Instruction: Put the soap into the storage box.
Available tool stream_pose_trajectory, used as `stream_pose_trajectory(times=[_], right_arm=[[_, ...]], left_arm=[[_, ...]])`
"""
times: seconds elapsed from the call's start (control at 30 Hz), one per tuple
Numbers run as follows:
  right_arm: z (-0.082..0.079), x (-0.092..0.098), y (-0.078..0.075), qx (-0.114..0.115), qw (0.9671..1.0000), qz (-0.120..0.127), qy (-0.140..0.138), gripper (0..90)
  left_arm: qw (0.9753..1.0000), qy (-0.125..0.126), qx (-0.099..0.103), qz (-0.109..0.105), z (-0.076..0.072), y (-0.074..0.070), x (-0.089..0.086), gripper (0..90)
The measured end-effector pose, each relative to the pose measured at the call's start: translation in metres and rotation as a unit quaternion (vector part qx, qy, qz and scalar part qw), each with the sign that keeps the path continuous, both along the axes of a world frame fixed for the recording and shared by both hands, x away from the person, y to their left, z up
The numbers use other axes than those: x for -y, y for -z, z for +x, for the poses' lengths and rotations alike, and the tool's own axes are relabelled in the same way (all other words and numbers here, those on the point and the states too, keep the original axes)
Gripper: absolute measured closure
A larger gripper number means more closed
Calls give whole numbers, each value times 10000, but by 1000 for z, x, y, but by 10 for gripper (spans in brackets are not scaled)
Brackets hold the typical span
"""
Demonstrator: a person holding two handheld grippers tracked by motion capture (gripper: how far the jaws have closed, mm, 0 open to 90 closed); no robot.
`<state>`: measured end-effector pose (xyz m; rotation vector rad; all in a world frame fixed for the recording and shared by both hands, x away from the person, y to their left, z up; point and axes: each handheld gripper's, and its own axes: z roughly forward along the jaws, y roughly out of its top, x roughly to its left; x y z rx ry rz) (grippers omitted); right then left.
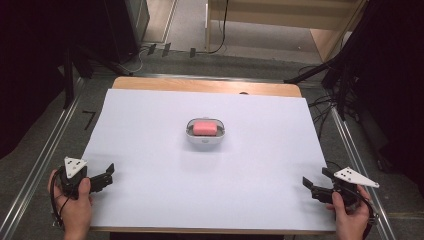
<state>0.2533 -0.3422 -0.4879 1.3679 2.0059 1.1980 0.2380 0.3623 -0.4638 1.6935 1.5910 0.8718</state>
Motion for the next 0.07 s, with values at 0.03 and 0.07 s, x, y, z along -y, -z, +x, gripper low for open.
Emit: stream_pose_trajectory(times=[0.03,0.07], right_arm=[[0,0,0,-20,10000,9,-1,134],[1,0,0,-27,10000,22,0,134]], left_arm=[[10000,5,-2,1,0,0,0,43],[10000,7,-3,6,0,0,0,44]])
